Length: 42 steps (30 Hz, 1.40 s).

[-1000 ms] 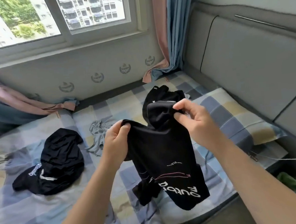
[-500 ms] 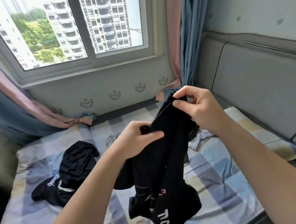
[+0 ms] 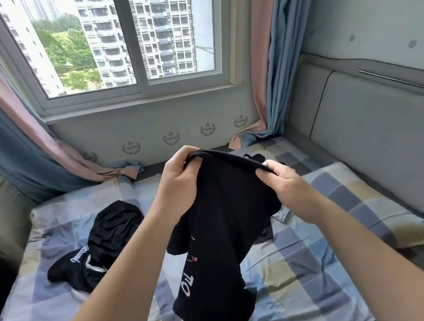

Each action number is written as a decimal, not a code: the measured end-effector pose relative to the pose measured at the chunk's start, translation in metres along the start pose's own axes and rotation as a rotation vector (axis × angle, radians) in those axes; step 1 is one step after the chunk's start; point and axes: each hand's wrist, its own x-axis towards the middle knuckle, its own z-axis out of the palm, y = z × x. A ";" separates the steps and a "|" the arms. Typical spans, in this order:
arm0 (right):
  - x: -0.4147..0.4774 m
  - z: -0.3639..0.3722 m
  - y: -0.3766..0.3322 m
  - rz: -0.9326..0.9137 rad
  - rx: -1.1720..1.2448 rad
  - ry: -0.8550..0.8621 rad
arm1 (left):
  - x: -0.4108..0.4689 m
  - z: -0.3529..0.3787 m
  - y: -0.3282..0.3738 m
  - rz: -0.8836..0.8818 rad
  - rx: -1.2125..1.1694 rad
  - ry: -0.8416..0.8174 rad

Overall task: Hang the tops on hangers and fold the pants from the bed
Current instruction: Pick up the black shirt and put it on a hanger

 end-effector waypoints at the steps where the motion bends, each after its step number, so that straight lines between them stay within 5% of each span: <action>1: -0.003 0.004 0.004 -0.011 0.060 0.034 | 0.000 0.000 0.000 -0.009 -0.002 0.016; 8: -0.016 0.015 0.040 0.066 0.124 -0.098 | 0.000 0.003 0.000 -0.025 -0.055 0.155; 12: -0.017 0.022 0.080 0.232 -0.041 0.003 | -0.001 0.004 0.004 -0.047 -0.141 0.181; 19: -0.021 0.020 0.113 0.381 0.122 0.110 | 0.002 -0.002 -0.005 -0.083 -0.174 0.195; 25: -0.017 0.005 0.070 0.212 0.176 0.159 | 0.011 -0.012 -0.044 -0.189 -0.128 0.188; 33: -0.008 0.012 0.007 0.219 0.144 0.164 | -0.009 0.006 -0.079 -0.327 0.080 0.068; 38: -0.003 0.016 -0.020 0.206 0.302 0.240 | -0.044 0.026 -0.067 -0.136 0.159 0.178; 42: 0.001 0.018 -0.040 0.151 0.487 0.262 | -0.070 0.051 -0.048 -0.058 0.112 -0.071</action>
